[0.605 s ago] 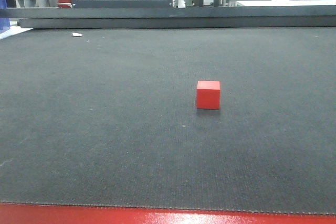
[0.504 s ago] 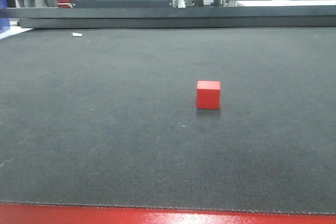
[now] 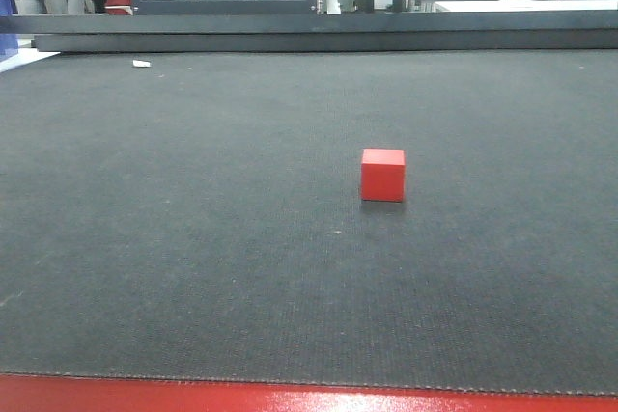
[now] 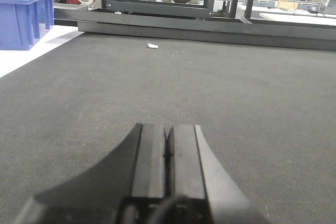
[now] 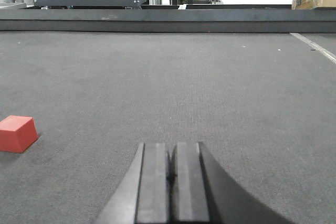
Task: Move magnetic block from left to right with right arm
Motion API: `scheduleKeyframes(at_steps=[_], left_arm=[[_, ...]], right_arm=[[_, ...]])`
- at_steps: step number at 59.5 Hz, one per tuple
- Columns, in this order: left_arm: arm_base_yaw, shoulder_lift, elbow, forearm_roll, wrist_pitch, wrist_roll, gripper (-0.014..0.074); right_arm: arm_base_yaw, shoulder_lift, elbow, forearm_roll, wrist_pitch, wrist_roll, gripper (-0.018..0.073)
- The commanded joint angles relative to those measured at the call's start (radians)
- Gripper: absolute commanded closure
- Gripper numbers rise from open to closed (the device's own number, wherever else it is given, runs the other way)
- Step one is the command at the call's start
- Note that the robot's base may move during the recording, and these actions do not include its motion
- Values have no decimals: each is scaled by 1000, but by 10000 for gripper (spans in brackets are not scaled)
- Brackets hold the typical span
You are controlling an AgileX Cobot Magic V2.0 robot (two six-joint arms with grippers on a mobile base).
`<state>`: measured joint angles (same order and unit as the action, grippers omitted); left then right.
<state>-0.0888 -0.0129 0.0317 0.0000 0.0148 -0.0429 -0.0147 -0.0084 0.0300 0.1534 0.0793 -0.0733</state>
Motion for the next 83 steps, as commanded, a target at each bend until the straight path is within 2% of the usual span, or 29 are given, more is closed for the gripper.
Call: scheduleKeyframes(at_steps=[1, 19, 31, 39, 53, 59, 65, 71, 78, 83], left_arm=[[-1, -14, 8, 0, -89, -4, 713], [-1, -14, 8, 0, -89, -4, 713], [-1, -14, 8, 0, -89, -4, 712], [-1, -14, 8, 0, -89, -4, 713], [-1, -14, 8, 0, -89, -4, 713], [-1, -14, 8, 0, -89, -4, 713], [-1, -14, 8, 0, -89, -4, 712], [-1, -14, 8, 0, -89, -4, 713], [-1, -14, 8, 0, -89, -4, 713], [-1, -14, 8, 0, -89, -4, 713]], right_arm=[[0, -21, -5, -7, -101, -3, 492], [0, -21, -5, -7, -206, -3, 492], [0, -21, -27, 40, -192, 0, 492], [0, -20, -124, 51, -91, 0, 492], [0, 38, -387, 53, 291, 0, 482], [0, 116, -485, 74, 381, 0, 384], [0, 212, -563, 127, 411, -2, 196], [3, 317, -621, 150, 424, -7, 58], [36, 473, -692, 150, 444, -7, -24], [69, 590, -758, 150, 463, -7, -37]])
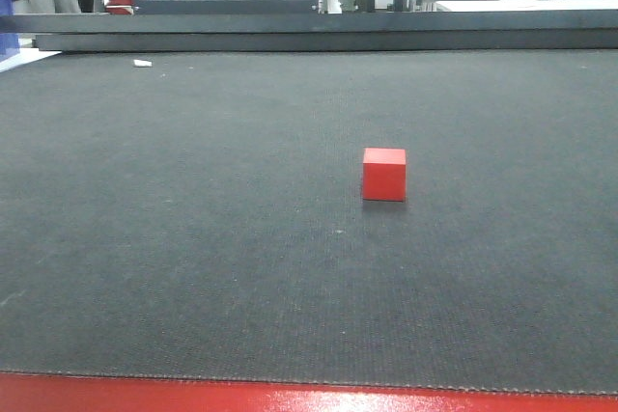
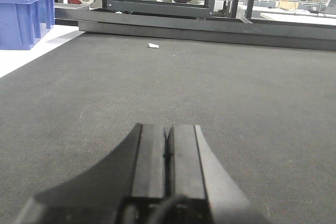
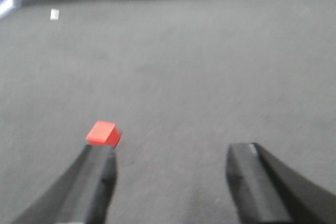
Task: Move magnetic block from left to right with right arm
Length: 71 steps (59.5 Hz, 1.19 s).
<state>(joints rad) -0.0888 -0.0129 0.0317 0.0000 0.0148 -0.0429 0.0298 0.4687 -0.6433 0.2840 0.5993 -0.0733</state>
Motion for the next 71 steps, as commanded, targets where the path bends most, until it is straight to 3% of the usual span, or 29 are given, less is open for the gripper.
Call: scheduleKeyframes(at_steps=[1, 9, 16, 34, 44, 58, 71], left_arm=[[-1, -14, 8, 0, -89, -4, 713], [-1, -14, 8, 0, -89, -4, 713], [-1, -14, 8, 0, -89, -4, 713], [-1, -14, 8, 0, -89, -4, 713], [-1, -14, 8, 0, -89, -4, 713], [-1, -14, 8, 0, -89, -4, 713], [-1, -14, 8, 0, -89, -4, 713]], right_arm=[[34, 142, -96, 20, -49, -7, -37], [109, 332, -226, 19, 19, -6, -37], [225, 499, -354, -40, 95, 32, -37], [478, 898, -683, -353, 249, 496, -34], [535, 1068, -800, -369, 274, 609, -34], [537, 1230, -850, -420, 280, 724, -34], [530, 1309, -850, -454, 255, 752, -34]])
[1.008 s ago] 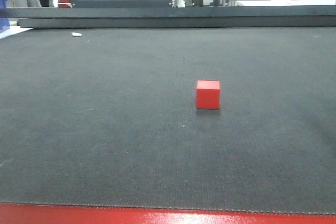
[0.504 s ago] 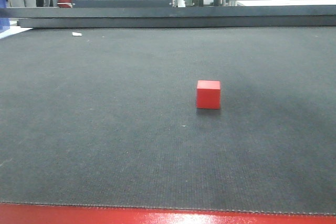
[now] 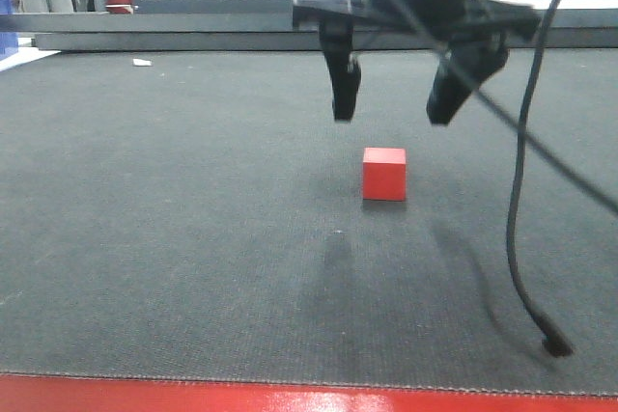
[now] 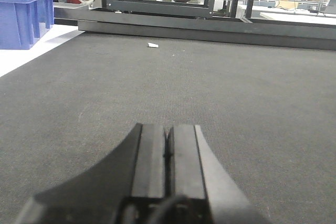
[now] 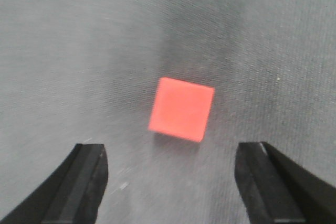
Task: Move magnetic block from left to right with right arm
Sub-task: 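Lower the open right gripper around the red cube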
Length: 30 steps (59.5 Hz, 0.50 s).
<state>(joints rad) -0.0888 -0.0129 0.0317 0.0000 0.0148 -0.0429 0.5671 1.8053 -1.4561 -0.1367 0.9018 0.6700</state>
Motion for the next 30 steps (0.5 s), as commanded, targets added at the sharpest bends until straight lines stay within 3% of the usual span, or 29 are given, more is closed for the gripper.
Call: scheduleKeyframes(at_steps=[1, 30], left_arm=[[-1, -14, 8, 0, -89, -4, 713], [-1, -14, 8, 0, -89, -4, 713]], right_arm=[[-9, -23, -38, -33, -51, 9, -34], [-44, 75, -38, -26, -187, 11, -34]])
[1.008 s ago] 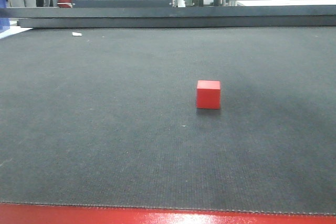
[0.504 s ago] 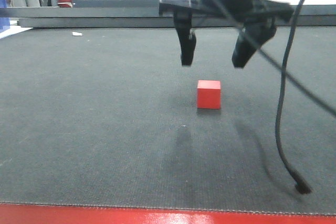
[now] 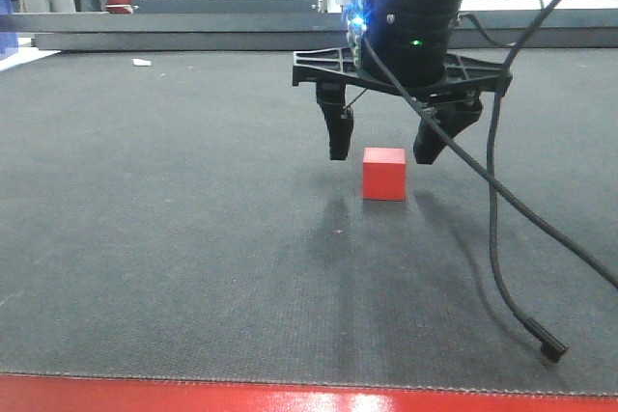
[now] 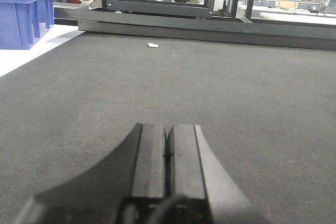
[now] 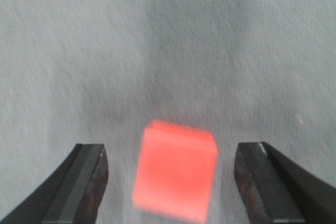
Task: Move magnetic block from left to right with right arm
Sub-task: 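Lower the open right gripper around the red cube, then close the right gripper on the red cube and lift it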
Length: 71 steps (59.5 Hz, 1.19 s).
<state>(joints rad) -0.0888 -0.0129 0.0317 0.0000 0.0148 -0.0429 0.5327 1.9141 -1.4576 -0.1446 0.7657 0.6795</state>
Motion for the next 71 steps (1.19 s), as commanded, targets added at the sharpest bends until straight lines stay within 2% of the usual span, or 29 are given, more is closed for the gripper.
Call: scheduleKeyframes(at_steps=[1, 9, 12, 19, 26, 38, 52, 63, 71], left_arm=[[-1, -14, 8, 0, -89, -4, 713], [-1, -14, 8, 0, -89, -4, 713], [-1, -14, 8, 0, -89, -4, 712], [-1, -14, 8, 0, -89, -4, 713], [-1, -14, 8, 0, -89, -4, 713], [-1, -14, 8, 0, -89, -4, 713], [-1, -14, 8, 0, -89, -4, 713], [-1, -14, 8, 0, -89, -4, 713], [-1, -14, 8, 0, -89, -4, 713]], right_arm=[[-9, -30, -36, -18, -51, 1, -34], [-9, -9, -36, -17, -42, 1, 0], [-9, -9, -36, -17, -32, 1, 48], [-9, -11, -36, -17, -20, 1, 223], [-9, -18, -36, -17, -12, 1, 333], [-9, -69, -36, -36, -1, -22, 344], [-44, -177, 4, -66, 30, -186, 344], [-112, -314, 152, -66, 2, -272, 344], [-178, -474, 328, -65, -56, -329, 344]])
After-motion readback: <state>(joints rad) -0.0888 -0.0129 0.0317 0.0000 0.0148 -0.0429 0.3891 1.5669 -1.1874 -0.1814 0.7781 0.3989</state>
